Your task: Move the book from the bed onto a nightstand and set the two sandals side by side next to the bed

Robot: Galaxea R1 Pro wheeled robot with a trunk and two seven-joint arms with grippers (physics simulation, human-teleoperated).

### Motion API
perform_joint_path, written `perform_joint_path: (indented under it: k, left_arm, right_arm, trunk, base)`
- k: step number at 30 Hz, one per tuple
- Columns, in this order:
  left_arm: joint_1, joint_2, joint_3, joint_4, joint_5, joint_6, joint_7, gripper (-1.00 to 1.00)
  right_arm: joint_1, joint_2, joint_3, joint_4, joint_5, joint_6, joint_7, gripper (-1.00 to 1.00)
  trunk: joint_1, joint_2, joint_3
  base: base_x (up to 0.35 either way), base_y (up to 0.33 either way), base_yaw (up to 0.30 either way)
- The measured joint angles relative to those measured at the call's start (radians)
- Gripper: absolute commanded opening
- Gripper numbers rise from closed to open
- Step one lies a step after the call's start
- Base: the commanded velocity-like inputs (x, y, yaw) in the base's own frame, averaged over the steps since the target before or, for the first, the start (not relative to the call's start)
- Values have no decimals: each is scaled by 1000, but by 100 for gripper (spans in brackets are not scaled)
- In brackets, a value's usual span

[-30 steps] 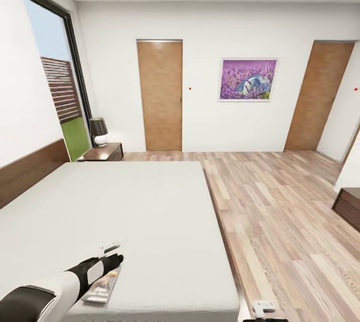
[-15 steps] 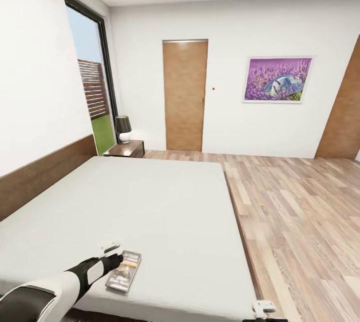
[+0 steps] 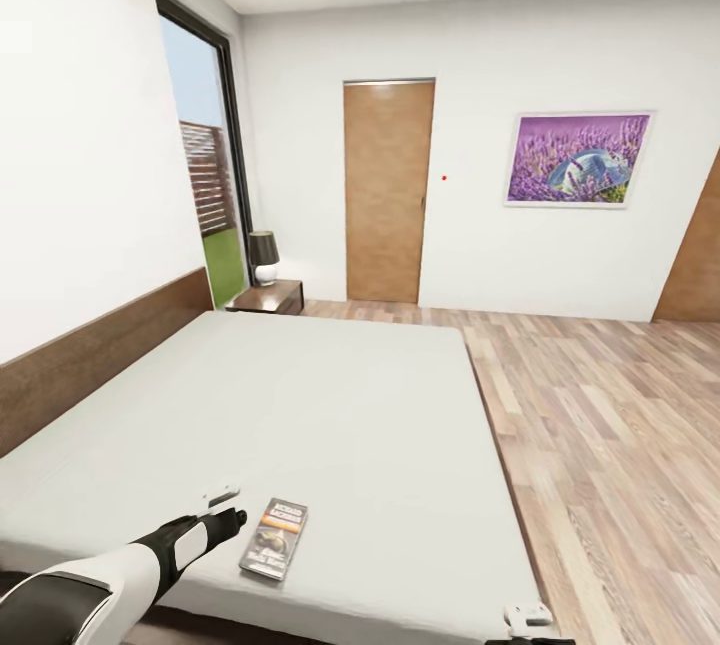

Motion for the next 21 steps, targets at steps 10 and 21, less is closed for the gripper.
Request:
perform_joint_path:
  k: [10,21]
  left_arm:
    - [0,0,0,0,0,0,0,100]
    - [0,0,0,0,0,0,0,100]
  right_arm:
    - [0,0,0,0,0,0,0,100]
    - [0,0,0,0,0,0,0,100]
  trunk:
    - [0,0,0]
    - [0,0,0]
  base:
    - [0,200,2]
    - [6,70,0]
